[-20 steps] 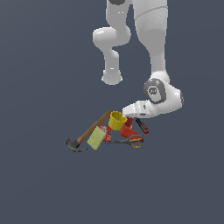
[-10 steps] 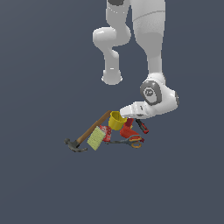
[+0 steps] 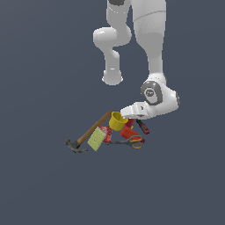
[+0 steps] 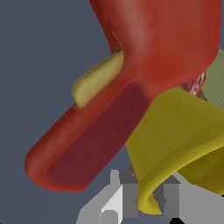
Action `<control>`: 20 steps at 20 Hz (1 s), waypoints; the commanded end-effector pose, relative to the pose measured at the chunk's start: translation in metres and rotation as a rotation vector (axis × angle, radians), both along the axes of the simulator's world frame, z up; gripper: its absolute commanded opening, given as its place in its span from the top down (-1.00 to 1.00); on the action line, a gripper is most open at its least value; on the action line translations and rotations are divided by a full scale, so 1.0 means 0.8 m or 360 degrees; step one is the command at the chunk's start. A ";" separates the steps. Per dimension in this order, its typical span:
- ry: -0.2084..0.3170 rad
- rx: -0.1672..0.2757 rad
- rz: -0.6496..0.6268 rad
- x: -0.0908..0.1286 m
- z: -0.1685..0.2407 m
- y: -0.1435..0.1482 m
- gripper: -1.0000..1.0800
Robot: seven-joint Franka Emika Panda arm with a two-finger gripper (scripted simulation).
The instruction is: Pick up a designated object from a clutter of objects.
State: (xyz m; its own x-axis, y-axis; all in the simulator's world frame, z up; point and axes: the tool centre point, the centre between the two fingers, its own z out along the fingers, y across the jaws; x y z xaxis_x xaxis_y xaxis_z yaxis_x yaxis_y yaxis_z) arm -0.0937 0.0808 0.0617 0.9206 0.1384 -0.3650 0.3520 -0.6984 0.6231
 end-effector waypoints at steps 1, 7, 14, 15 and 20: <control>0.0002 -0.0001 0.0000 -0.001 0.002 -0.001 1.00; 0.0002 -0.0001 -0.0001 0.000 0.022 -0.016 1.00; 0.0004 -0.0002 -0.0004 0.001 0.074 -0.054 1.00; 0.0004 -0.0002 -0.0005 0.001 0.083 -0.061 1.00; 0.0005 -0.0003 -0.0008 0.003 0.143 -0.103 1.00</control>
State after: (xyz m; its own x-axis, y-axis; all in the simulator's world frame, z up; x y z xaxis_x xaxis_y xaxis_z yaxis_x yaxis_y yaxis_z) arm -0.0922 0.0090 0.1601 0.9192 0.1342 -0.3702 0.3527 -0.6985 0.6226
